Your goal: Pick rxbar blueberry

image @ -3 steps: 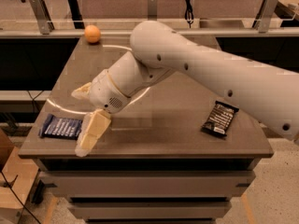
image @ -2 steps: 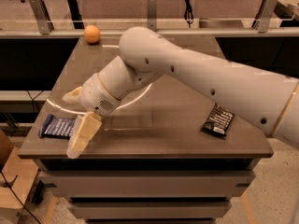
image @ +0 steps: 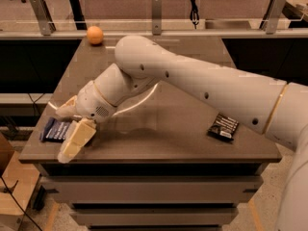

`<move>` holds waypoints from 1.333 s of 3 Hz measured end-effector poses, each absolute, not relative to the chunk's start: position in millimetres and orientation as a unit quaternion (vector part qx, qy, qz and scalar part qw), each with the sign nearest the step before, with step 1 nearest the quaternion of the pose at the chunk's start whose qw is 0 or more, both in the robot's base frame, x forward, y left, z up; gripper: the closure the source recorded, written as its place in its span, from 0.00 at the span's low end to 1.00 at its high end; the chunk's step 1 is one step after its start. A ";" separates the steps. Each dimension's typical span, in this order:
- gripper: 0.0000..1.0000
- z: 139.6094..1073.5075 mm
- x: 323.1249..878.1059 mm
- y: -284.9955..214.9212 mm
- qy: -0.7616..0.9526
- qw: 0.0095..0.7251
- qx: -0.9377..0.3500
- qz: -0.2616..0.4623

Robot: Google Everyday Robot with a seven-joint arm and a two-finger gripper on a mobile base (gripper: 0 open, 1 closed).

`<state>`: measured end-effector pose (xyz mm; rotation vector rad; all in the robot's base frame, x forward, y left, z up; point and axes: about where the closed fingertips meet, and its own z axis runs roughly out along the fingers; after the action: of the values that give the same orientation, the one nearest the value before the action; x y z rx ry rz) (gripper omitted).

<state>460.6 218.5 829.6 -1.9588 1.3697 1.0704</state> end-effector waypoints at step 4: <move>1.00 836.0 471.2 204.1 0.521 0.274 -0.712 0.381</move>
Offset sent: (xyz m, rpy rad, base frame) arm 0.0137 -0.0167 0.0037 -0.0126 -0.0147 -0.0648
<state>471.2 204.1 836.0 -1.9160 1.4017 1.0259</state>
